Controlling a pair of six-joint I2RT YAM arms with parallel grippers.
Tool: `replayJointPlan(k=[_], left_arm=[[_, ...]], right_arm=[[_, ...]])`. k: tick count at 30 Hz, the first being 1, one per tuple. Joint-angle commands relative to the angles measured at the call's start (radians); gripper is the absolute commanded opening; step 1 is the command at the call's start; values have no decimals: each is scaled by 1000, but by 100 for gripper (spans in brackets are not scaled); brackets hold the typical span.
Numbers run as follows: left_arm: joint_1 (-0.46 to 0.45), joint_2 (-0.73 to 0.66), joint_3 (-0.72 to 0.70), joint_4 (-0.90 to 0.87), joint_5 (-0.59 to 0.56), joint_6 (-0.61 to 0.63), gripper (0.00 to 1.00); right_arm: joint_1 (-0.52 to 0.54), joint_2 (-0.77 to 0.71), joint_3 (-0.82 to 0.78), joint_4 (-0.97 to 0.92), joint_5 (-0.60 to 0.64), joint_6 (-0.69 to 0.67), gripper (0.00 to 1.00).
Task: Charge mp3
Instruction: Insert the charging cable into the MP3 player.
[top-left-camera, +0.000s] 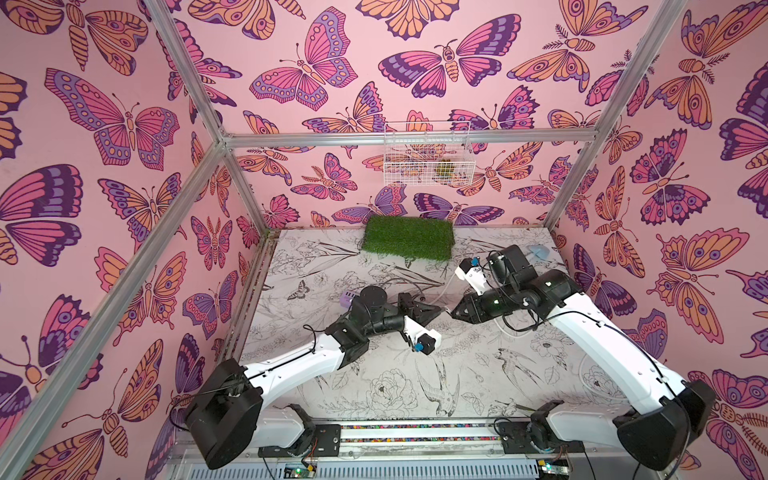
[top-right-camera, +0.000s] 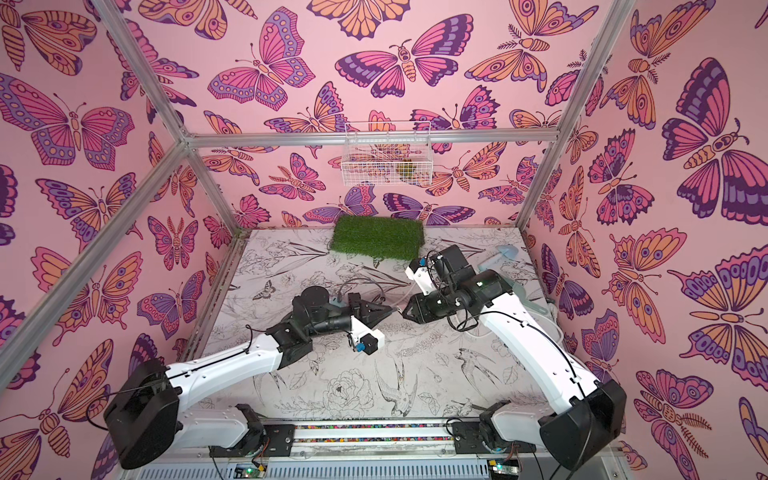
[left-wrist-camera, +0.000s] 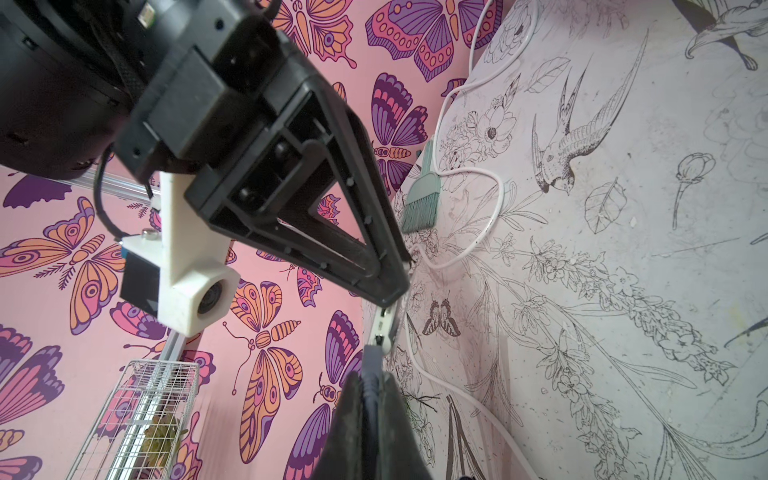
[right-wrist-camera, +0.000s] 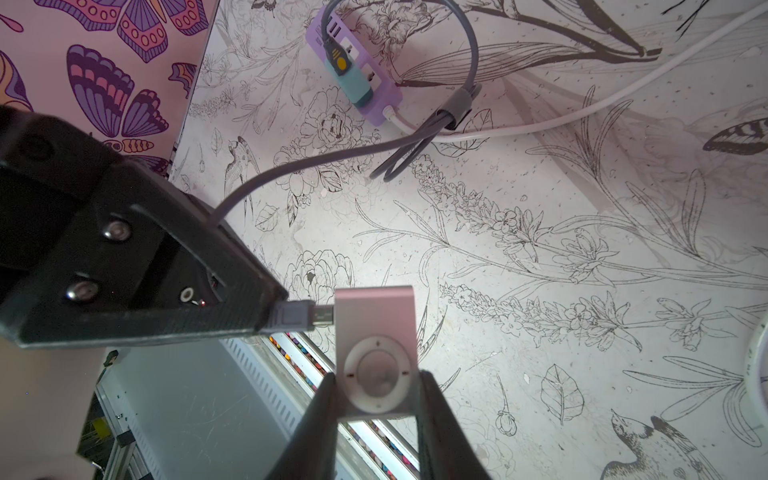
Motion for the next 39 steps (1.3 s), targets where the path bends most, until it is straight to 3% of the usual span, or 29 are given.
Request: replayJointPlan(k=[1, 17, 39], left_arm=[[-9, -21, -12, -7, -12, 19, 0], [-23, -77, -30, -67, -38, 68, 0], [-46, -50, -17, -78, -52, 83, 0]], right_arm=[[0, 11, 33, -24, -45, -6, 24], [0, 33, 78, -119, -16, -36, 23], [3, 44, 97, -127, -40, -24, 21]])
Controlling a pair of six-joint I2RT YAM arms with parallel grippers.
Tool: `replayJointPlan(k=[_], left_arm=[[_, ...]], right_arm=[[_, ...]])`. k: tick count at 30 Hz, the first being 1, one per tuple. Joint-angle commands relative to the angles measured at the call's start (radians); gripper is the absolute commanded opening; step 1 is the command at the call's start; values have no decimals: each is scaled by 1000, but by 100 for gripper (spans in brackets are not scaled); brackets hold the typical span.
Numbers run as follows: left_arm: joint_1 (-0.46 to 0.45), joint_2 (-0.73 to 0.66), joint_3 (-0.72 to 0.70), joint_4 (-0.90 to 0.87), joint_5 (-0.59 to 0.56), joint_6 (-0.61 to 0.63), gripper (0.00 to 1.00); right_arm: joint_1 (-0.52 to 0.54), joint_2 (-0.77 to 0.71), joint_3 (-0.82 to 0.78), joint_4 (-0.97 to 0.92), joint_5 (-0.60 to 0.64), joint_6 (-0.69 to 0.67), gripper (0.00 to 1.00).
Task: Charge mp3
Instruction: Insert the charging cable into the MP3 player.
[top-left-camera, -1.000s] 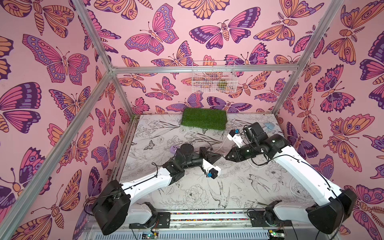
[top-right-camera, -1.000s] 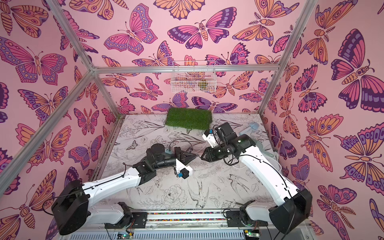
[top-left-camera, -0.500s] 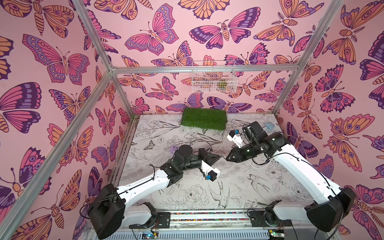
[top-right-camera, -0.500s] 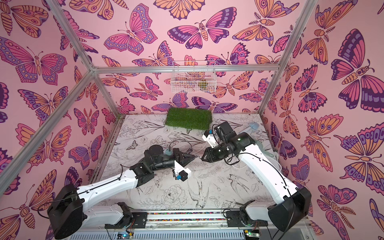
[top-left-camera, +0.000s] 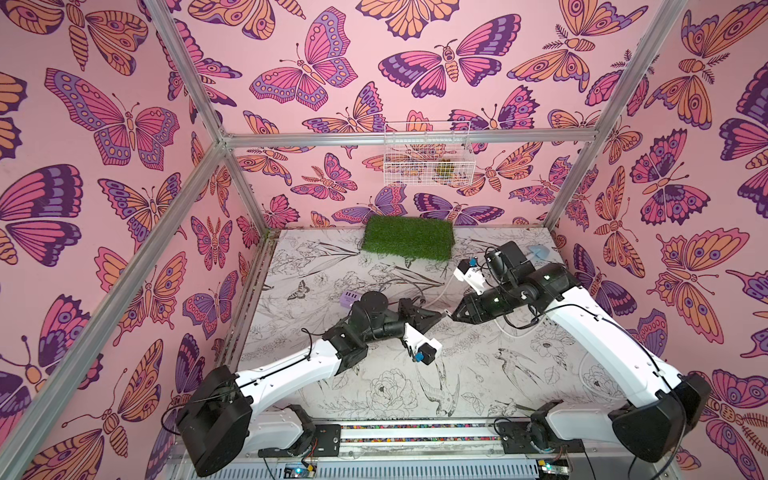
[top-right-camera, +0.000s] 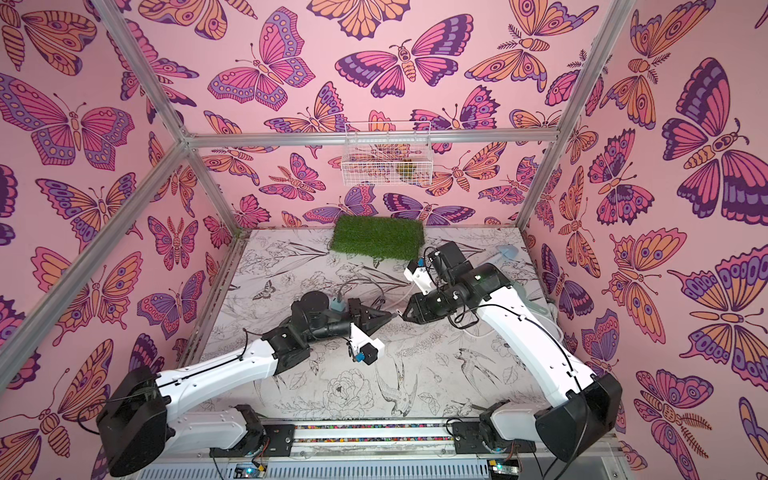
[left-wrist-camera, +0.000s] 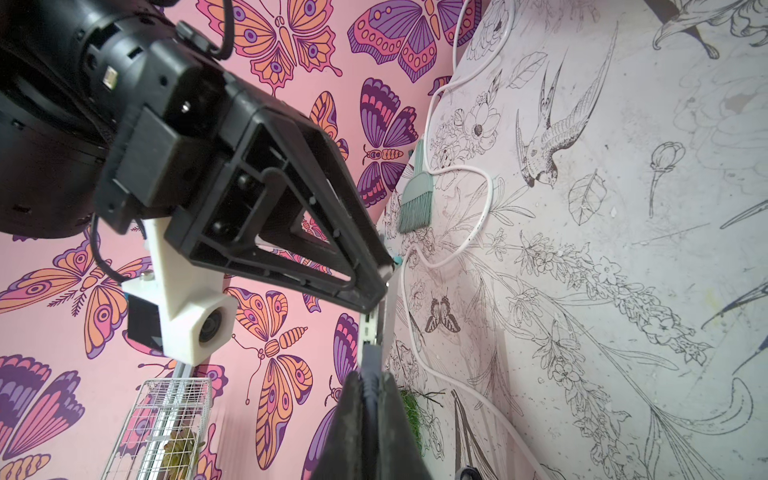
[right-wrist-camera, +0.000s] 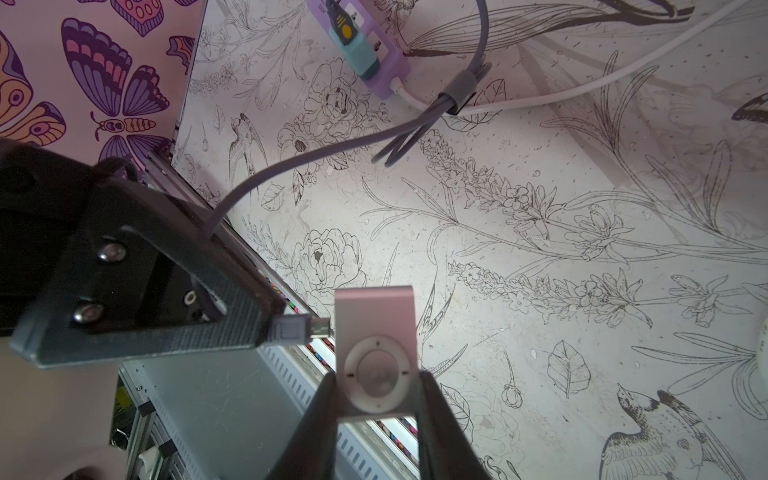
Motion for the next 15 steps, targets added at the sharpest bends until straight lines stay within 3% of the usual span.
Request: replayJointPlan(k=[1, 15], left_arm=[[-7, 3, -2, -17, -9, 9, 0], [-10, 4, 1, -31, -9, 15, 0]], right_arm=[[3, 7, 28, -30, -23, -5, 21], [15, 14, 42, -48, -23, -9, 20]])
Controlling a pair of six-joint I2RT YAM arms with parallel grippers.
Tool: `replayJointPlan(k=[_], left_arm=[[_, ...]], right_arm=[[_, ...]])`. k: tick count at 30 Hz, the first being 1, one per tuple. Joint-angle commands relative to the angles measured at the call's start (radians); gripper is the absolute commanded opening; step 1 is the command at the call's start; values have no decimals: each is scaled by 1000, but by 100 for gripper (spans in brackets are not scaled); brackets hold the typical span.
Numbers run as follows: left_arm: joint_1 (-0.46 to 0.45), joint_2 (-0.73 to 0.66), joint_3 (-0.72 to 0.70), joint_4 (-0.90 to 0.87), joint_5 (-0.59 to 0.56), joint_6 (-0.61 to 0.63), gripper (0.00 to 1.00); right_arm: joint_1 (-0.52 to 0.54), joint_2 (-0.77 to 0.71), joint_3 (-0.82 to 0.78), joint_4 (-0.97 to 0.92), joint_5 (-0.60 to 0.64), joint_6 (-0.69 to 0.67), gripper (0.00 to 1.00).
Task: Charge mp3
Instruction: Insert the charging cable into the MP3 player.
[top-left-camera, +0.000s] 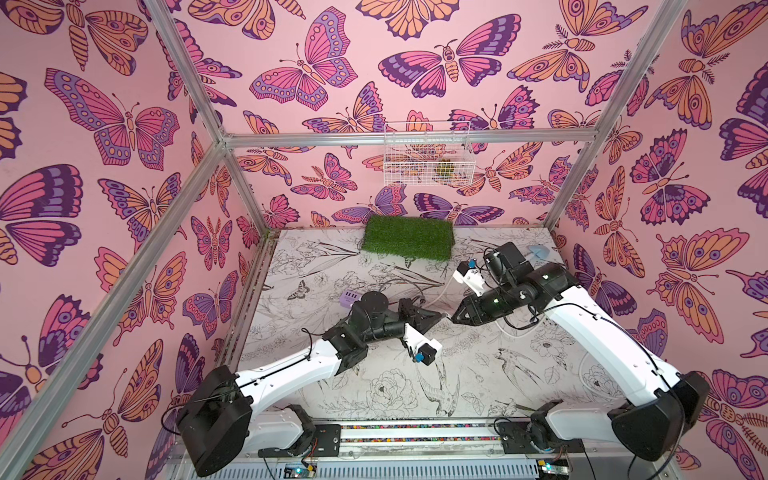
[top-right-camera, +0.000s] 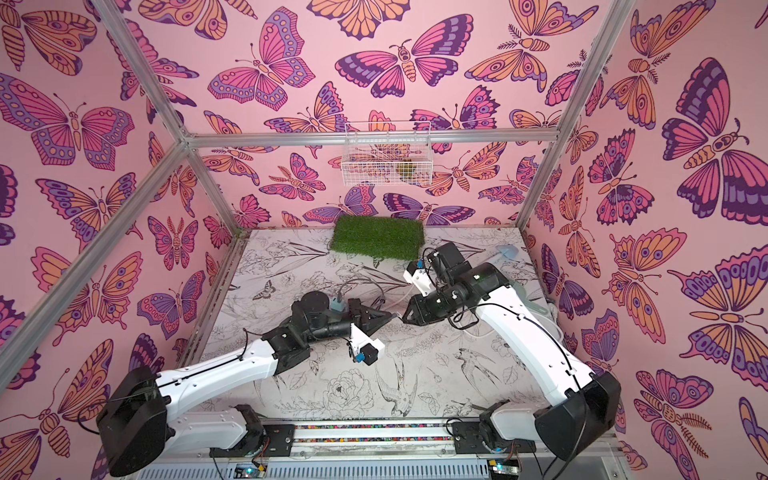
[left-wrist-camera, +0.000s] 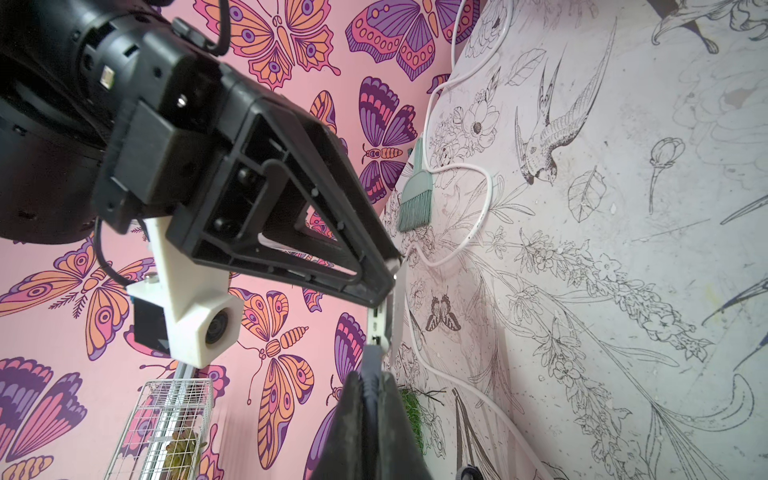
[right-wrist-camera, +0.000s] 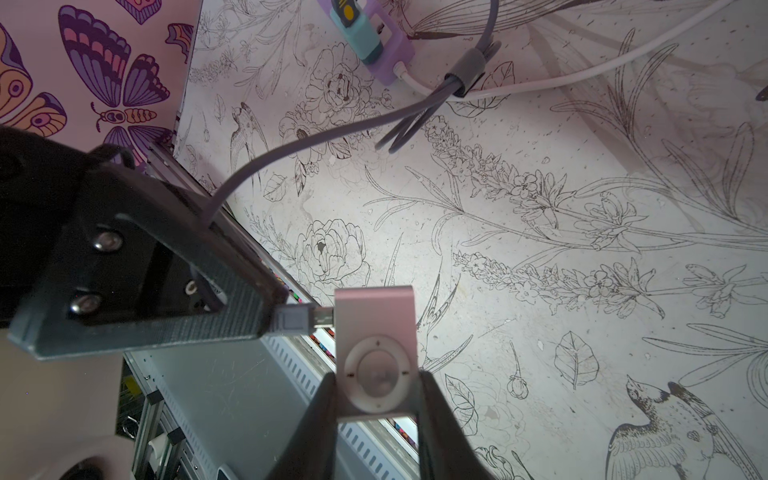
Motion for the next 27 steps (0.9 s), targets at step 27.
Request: replayJointPlan(k=[27], left_arm=[[-18, 50, 15, -71, -12, -29, 0]], right_arm=[[104, -21, 55, 8, 93, -78, 15]])
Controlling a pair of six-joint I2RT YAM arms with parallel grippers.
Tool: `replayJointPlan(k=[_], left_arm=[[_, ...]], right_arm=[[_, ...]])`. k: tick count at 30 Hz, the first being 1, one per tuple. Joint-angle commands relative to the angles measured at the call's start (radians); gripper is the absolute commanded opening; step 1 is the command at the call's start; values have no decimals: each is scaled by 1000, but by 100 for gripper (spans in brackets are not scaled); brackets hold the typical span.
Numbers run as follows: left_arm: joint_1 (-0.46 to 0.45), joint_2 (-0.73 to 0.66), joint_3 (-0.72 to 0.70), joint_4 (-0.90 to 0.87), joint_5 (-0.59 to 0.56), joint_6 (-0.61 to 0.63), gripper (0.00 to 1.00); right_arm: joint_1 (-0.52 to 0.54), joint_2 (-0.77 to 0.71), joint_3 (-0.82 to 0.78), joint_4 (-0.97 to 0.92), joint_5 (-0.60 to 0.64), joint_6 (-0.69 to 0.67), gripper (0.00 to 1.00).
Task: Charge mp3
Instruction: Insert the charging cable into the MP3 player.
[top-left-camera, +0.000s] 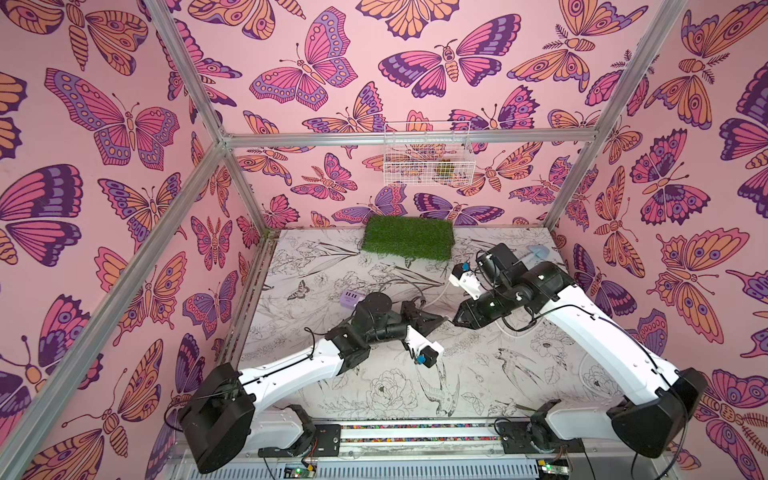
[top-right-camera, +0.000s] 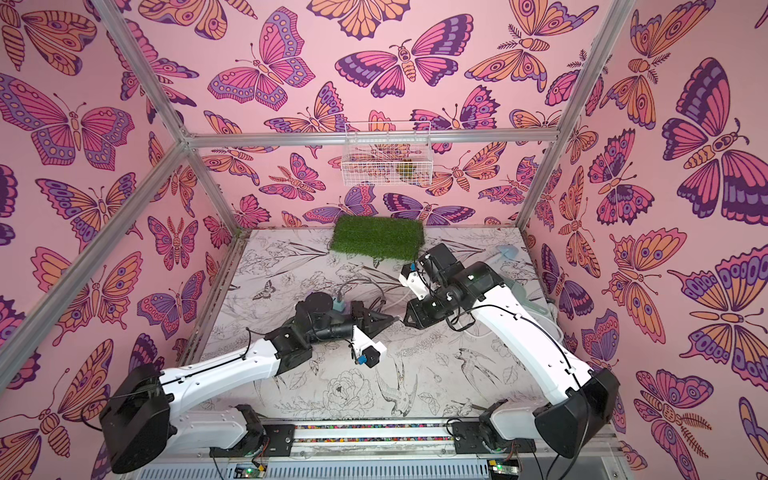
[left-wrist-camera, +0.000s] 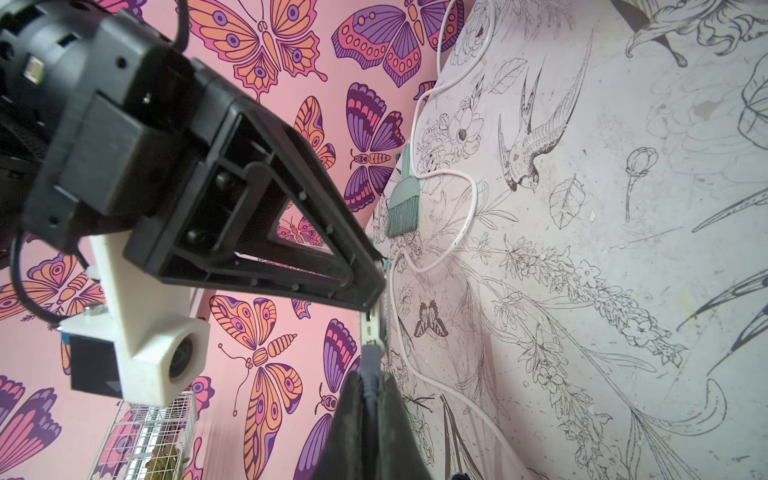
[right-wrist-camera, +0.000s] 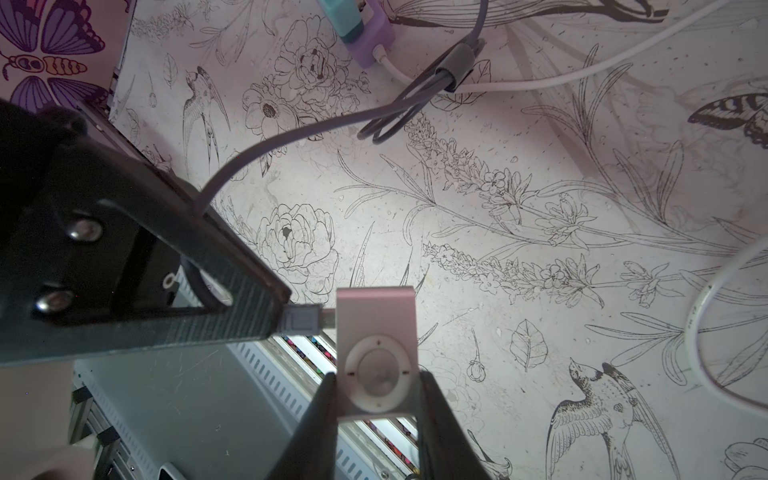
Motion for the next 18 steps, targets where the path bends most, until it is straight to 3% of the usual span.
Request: replayJointPlan(k=[1, 18], left_arm=[[-4, 31, 11, -49, -14, -34, 0], [15, 77, 43, -35, 10, -103, 0]], right_arm=[[31, -40, 11, 68, -44, -19, 15], [43, -138, -125, 242, -162, -61, 12]])
